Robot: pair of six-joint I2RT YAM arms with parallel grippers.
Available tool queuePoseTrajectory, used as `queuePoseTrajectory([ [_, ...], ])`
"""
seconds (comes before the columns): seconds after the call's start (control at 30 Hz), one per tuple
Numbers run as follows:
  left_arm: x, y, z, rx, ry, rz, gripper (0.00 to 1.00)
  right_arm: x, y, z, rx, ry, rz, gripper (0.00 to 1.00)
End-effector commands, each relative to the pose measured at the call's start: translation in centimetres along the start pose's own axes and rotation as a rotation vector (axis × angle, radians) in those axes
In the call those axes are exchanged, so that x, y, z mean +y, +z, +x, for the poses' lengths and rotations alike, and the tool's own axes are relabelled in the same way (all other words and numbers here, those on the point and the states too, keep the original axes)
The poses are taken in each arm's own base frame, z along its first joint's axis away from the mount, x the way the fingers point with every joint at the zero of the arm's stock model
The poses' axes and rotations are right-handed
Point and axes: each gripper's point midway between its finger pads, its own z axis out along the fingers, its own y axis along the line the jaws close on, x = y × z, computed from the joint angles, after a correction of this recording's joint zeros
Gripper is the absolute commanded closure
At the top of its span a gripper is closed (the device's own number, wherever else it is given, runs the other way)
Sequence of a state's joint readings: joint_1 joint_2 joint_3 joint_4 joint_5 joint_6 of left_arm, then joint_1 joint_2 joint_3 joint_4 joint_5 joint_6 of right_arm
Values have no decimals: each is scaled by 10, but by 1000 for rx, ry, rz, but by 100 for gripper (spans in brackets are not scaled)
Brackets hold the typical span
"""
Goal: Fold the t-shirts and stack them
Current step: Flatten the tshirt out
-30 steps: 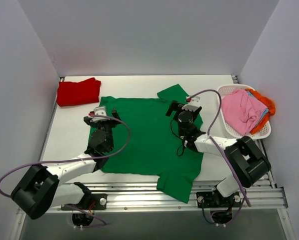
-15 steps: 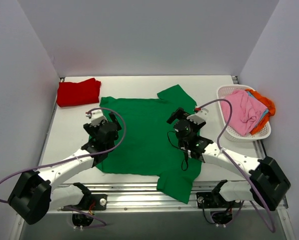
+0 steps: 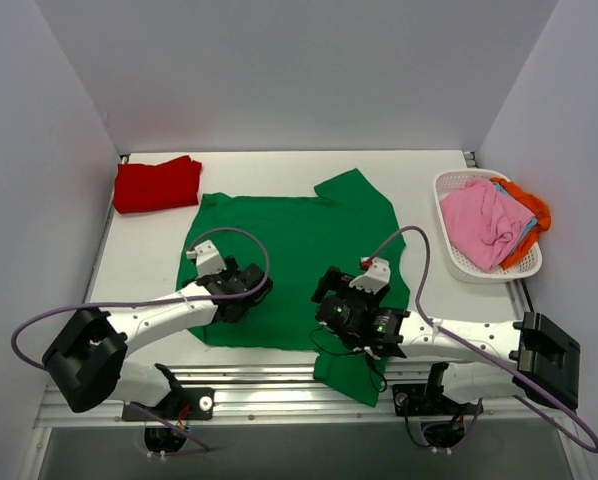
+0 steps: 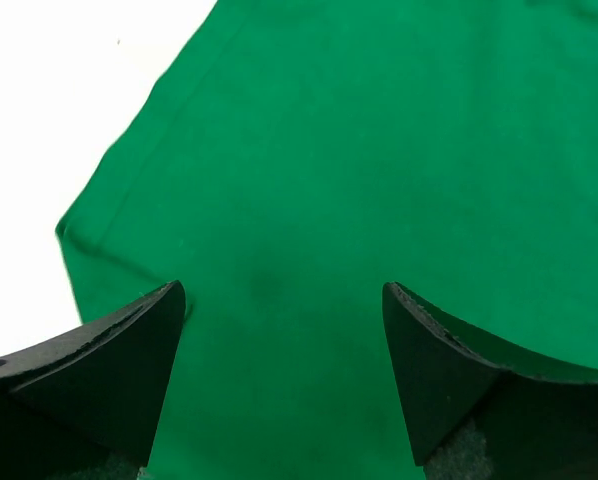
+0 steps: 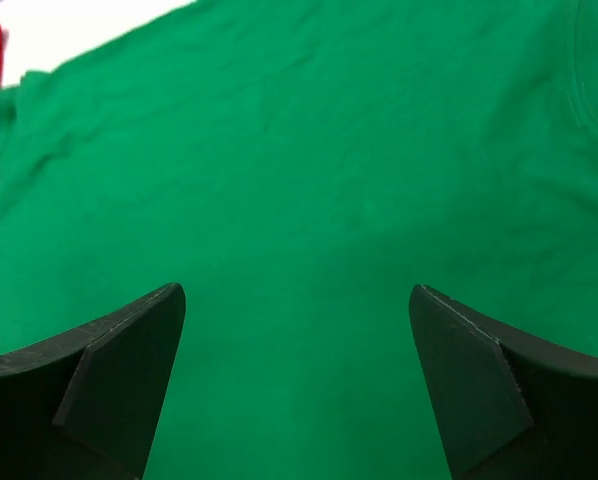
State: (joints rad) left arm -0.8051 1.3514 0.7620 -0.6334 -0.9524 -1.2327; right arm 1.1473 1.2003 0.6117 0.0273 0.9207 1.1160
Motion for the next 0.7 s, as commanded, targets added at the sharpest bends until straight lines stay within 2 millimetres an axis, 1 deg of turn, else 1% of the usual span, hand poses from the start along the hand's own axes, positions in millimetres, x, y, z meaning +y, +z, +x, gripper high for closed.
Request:
queuePoseTrajectory([
  [0.0,15,-15,2,-16,-73,-80,12,1,-6,-7,-44,-4,23,10],
  [0.07,23,-16,12,0,-30,-130,14,5,-11,-5,-28,-4,2,10],
  [0.1,19,-19,9,-12,-83,-140,14,10,-15,-1,-9,-4,-24,9],
  [0.13,19,-24,11,-19,-77,-147,14,9,-17,3,1,-16,-36,9],
  [0.17,33,-28,11,-32,-13,-200,14,11,-21,3,7,-7,-52,10],
  [0.2,31,-33,10,-44,-57,-203,13,12,-23,6,14,-1,-67,9],
  [0.23,31,-39,15,-49,-44,-191,13,9,-27,13,34,-14,-82,9],
  [0.27,38,-43,15,-53,-28,-205,13,9,-30,13,39,1,-98,9],
  [0.3,44,-43,20,-48,-40,-216,13,6,-31,16,48,-1,-105,10],
  [0.4,55,-42,27,-22,-80,-228,13,8,-38,18,67,21,-150,10],
  [0.43,64,-40,30,-19,-79,-234,13,8,-40,15,65,30,-162,10],
  [0.5,69,-42,30,-8,-111,-224,13,4,-41,14,65,13,-163,10],
  [0.53,77,-41,30,-7,-106,-231,13,4,-42,11,62,20,-170,10],
  [0.6,80,-41,26,-13,-131,-227,13,1,-43,11,59,13,-175,9],
  [0.63,76,-39,27,-9,-143,-212,13,1,-44,9,60,21,-183,9],
  [0.67,78,-36,26,-8,-135,-225,13,1,-45,10,64,21,-190,9],
])
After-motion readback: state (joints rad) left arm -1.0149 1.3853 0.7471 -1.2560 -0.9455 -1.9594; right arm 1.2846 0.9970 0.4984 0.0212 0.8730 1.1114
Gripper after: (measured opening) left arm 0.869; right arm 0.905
